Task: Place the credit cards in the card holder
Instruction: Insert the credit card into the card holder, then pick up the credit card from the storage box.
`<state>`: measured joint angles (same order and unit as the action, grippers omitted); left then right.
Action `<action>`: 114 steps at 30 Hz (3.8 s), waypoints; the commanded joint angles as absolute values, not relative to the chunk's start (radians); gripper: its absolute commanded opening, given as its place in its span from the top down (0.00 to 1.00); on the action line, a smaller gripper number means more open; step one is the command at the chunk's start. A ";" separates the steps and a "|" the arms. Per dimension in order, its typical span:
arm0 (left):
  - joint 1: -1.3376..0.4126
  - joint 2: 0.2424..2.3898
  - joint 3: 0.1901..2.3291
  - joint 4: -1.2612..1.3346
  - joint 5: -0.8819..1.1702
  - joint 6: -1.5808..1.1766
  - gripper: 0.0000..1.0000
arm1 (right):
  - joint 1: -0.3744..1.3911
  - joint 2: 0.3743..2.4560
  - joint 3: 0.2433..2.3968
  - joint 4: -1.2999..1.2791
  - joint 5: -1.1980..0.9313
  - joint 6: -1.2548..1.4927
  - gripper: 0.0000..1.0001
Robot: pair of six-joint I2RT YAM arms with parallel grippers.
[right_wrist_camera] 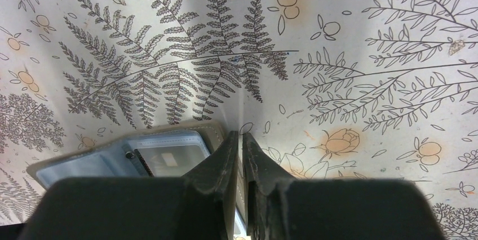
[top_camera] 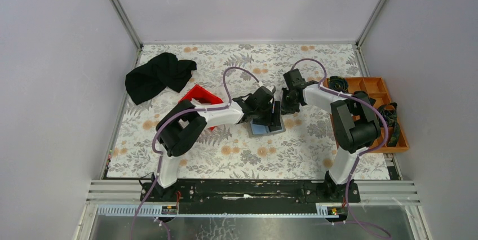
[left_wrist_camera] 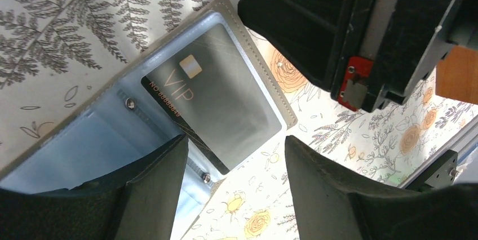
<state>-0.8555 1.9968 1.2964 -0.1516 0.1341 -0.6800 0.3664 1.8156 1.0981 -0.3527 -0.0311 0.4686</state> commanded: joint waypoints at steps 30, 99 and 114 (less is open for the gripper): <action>-0.837 1.742 1.337 -0.285 -0.189 -0.707 0.25 | 0.378 1.667 1.201 -0.418 0.079 0.411 0.63; -0.847 0.801 0.689 -1.046 -0.924 -1.835 0.25 | 0.880 2.553 2.388 -0.472 -0.420 0.144 0.65; -0.848 0.804 0.677 -1.053 -0.895 -1.852 0.25 | 0.895 2.477 2.380 -0.472 -0.393 0.133 0.79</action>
<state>-0.8444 0.8066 0.6907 -1.0103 -0.8635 -1.8271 0.8711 2.5393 2.3478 -0.4759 -0.3843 0.1356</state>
